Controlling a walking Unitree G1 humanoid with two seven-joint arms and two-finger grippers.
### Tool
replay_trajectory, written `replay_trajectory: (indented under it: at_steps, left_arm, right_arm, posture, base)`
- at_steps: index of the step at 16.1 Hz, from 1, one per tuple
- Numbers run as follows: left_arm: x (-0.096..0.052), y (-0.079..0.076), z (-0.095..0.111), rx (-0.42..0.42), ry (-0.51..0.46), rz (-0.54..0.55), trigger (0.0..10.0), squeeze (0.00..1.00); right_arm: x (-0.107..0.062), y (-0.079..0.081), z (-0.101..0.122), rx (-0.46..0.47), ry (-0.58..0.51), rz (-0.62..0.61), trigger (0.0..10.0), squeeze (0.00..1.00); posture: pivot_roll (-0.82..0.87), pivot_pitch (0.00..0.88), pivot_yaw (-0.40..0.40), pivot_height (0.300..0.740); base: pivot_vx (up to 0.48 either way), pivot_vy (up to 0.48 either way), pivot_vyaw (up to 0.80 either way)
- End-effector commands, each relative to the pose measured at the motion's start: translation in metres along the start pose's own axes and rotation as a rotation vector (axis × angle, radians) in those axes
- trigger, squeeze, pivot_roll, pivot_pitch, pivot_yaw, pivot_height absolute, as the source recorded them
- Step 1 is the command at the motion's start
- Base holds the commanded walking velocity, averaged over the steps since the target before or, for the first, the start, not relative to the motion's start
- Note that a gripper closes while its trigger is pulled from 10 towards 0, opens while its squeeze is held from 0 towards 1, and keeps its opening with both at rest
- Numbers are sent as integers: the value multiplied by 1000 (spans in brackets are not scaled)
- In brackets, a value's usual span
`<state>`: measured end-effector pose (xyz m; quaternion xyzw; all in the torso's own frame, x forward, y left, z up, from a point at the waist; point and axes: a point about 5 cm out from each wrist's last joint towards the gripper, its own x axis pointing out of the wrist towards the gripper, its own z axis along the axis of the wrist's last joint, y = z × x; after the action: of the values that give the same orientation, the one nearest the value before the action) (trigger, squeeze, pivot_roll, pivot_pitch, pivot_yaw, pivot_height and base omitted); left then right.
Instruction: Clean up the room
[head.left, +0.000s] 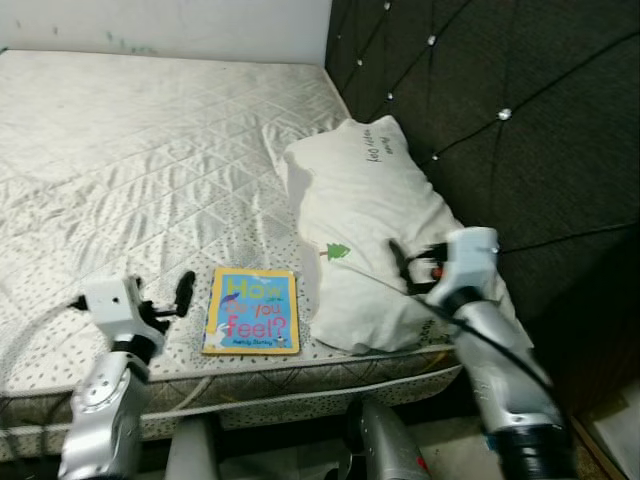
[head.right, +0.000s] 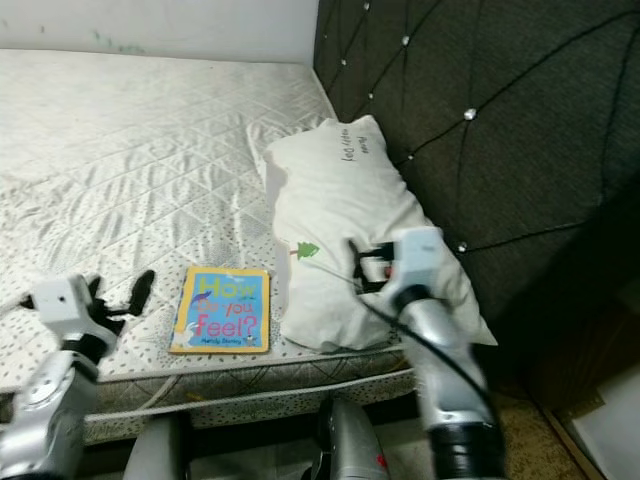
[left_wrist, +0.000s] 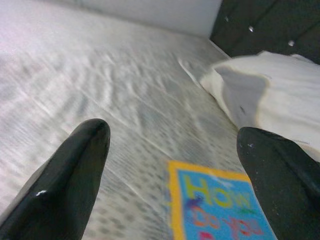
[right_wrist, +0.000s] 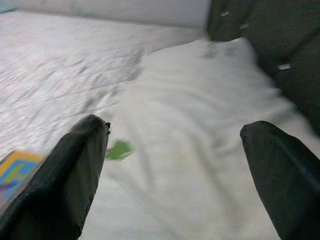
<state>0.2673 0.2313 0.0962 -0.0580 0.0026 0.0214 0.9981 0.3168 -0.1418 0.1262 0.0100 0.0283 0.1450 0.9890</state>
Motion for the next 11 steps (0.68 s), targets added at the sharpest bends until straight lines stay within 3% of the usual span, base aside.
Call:
replay_trajectory:
  at_steps: [1,2,3,4,5,8,11]
  left_arm:
    - [0,-3,8,26,-12,-7,10000,1000]
    - [-2,-3,15,7,-24,-20,10000,1000]
    - [-2,-3,22,83,-43,-19,10000,1000]
    - [-1,-3,23,106,-43,-20,10000,984]
    - [1,-11,25,184,-27,-64,10000,0]
    - [0,-30,33,234,-84,-163,10000,0]
    - [-6,-32,31,158,-118,-44,10000,0]
  right_arm:
    - [3,0,-3,-12,27,11,10000,0]
    - [7,2,0,12,14,18,10000,0]
    - [10,4,4,19,-1,27,10000,0]
    - [12,4,5,23,-5,28,10000,0]
    - [19,6,11,40,-25,37,10000,0]
    - [28,8,18,62,-60,30,10000,0]
    - [31,7,23,102,-96,-17,10000,0]
  posture:
    - [24,0,-120,584]
    - [34,0,-121,584]
    - [43,0,-122,584]
    - [52,0,-125,584]
    - [75,0,-136,584]
    - [84,0,-145,584]
    - [76,0,-147,584]
  base:
    - [0,0,0]
    - [0,0,0]
    - [0,0,0]
    - [0,0,0]
    - [0,0,0]
    - [0,0,0]
    - [0,0,0]
